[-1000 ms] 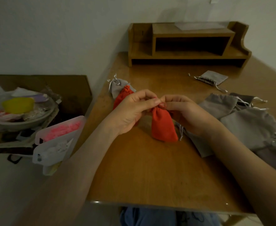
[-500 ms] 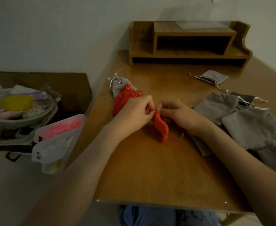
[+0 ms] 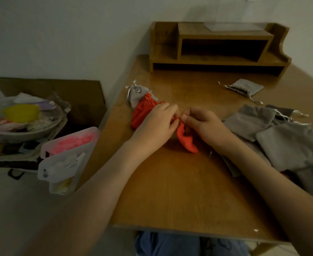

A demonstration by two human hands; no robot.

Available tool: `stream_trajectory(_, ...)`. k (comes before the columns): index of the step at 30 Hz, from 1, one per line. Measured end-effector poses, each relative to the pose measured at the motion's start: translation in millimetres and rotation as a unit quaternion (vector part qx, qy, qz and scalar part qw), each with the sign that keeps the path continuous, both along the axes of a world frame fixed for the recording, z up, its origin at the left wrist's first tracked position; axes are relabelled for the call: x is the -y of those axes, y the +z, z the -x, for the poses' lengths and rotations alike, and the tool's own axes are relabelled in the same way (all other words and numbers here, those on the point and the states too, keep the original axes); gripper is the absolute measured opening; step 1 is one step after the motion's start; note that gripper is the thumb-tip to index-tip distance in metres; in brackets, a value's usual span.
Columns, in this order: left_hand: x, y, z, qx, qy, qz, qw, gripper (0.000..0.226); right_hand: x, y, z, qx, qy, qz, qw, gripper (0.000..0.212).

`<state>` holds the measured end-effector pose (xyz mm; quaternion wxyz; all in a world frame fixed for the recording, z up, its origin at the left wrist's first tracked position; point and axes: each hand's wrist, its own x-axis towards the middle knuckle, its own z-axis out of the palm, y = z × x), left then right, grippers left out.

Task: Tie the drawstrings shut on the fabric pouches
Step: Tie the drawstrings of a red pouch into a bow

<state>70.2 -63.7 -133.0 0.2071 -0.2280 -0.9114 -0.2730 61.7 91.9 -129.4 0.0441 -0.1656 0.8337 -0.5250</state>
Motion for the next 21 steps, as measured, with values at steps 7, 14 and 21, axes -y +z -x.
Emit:
stream_trajectory(7,-1.0,-0.7,-2.1,0.039,0.008,-0.121,0.992,0.011,-3.7,10.6,-1.3,0.046,0.015,0.068,0.997,0.008)
stream_trajectory(14,0.0,-3.8,-3.7,-0.024,0.001,-0.05,0.998,0.008,-7.4,9.1,-0.9,0.018,0.02,0.007,1.0,0.018)
stream_trajectory(21,1.3,-5.7,-2.5,0.008,-0.019,-0.093,0.995,0.008,-8.9,8.5,1.1,0.088,0.046,0.111,0.989,0.008)
